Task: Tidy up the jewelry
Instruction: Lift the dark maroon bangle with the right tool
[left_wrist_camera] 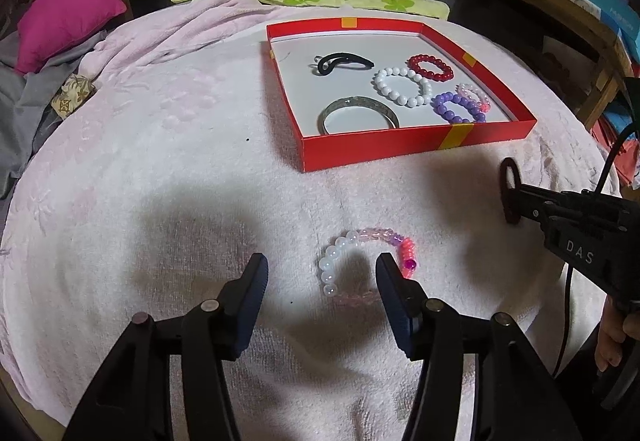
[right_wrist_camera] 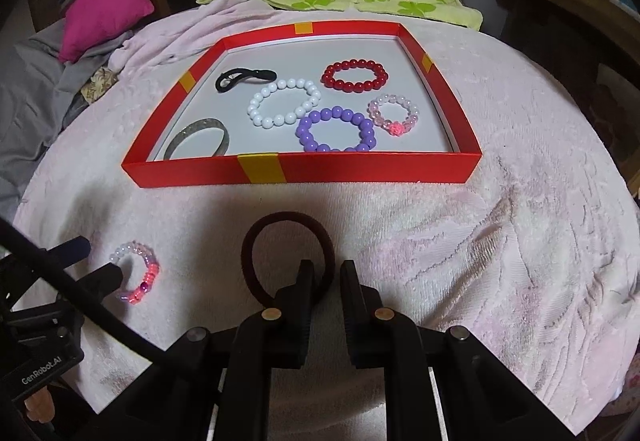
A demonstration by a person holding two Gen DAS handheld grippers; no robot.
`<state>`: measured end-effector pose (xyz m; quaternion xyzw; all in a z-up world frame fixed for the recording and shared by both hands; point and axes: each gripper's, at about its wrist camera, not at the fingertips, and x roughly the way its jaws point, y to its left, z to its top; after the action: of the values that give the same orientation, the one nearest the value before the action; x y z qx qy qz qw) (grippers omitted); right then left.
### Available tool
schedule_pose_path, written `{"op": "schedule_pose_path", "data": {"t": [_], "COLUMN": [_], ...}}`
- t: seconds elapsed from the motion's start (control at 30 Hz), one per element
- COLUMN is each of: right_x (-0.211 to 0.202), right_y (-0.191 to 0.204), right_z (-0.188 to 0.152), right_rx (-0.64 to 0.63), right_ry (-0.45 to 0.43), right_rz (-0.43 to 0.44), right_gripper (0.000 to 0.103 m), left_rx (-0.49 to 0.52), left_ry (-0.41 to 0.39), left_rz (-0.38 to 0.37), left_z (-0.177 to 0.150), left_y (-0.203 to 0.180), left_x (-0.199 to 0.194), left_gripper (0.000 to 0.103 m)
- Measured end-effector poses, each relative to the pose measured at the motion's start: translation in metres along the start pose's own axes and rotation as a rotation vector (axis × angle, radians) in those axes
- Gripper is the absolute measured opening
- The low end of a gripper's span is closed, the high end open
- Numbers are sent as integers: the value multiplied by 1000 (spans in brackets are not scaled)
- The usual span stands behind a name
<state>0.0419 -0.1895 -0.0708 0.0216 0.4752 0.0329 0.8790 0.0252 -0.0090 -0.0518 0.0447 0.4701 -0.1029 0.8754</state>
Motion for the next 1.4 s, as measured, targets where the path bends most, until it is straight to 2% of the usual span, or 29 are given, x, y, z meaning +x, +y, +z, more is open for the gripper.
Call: {"op": "schedule_pose_path", "data": {"t": [0.23, 0.5, 0.8, 1.4], "right_x": [-3, -2, -2, 0], "right_y": [0, 1, 2, 2], "right_z": [-4, -4, -5, -5], "right_rx": [-8, -10, -15, -25], "right_ry": [-7, -6, -7, -11], "right_rz": [-2, -3, -11, -17], "right_gripper": [14, 14, 14, 15], "left_rx": [16, 16, 30, 70], "left_ry": [8, 13, 35, 8], "left_rz": [1, 4, -6, 3], "left_z": [1, 2, -3, -6], "left_y": [-4, -6, -6, -11], "left_x": [3, 6, 11, 7], "left_gripper": [59, 65, 65, 65]}}
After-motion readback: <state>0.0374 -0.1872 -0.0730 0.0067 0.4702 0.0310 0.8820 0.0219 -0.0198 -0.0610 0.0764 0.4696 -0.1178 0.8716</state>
